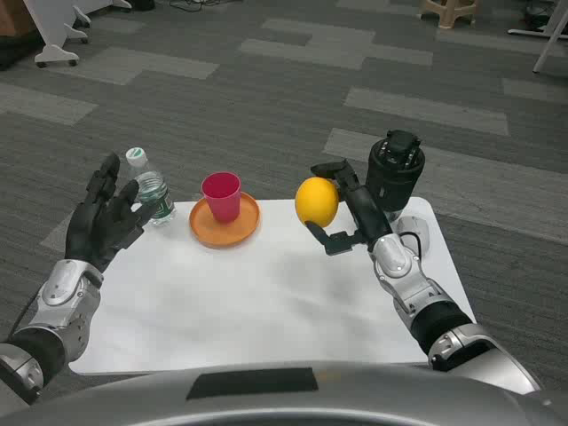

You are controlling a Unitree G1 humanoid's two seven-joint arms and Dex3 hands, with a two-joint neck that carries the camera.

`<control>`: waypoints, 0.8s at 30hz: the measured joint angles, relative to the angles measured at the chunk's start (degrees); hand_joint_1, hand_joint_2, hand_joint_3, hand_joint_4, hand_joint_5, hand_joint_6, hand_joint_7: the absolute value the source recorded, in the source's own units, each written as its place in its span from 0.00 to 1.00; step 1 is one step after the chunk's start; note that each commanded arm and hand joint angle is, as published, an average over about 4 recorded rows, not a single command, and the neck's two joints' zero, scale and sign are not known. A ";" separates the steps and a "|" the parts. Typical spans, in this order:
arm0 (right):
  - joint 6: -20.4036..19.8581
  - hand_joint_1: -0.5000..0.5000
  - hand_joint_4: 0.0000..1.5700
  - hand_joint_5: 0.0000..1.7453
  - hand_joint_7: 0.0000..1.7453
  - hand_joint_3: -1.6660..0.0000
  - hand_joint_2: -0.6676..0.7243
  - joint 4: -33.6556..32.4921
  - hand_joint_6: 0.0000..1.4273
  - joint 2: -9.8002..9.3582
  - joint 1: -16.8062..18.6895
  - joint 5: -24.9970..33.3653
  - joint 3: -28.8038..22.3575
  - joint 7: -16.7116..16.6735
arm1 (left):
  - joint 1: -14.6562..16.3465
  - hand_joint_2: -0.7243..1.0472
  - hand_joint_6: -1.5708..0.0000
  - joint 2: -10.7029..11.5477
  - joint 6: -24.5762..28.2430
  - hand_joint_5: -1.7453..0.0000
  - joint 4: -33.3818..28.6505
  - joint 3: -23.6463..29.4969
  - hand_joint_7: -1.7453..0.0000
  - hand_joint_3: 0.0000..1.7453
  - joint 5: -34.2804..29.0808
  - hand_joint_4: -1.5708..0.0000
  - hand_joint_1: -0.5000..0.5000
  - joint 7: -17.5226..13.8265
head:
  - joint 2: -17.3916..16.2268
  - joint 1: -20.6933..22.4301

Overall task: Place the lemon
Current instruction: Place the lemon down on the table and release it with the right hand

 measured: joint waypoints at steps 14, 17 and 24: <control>-0.04 0.12 0.07 1.00 0.76 0.23 0.09 -0.85 0.20 -0.24 0.33 0.19 -1.18 0.01 | 0.00 1.00 1.00 0.00 0.00 0.88 0.06 0.24 1.00 0.03 0.00 1.00 1.00 0.00 | 1.16 -0.08; -0.04 0.14 0.07 1.00 0.76 0.21 0.09 -0.85 0.20 -0.24 0.33 0.20 -1.18 0.01 | 0.00 1.00 1.00 0.00 -0.01 0.88 0.06 0.25 1.00 0.05 0.00 1.00 1.00 0.00 | 1.16 -0.08; -0.05 0.12 0.07 1.00 0.76 0.24 0.09 -0.85 0.20 -0.24 0.33 0.20 -1.18 0.01 | 0.00 1.00 1.00 0.00 -0.01 0.88 0.06 0.25 1.00 0.05 0.03 1.00 1.00 0.00 | 0.46 -0.07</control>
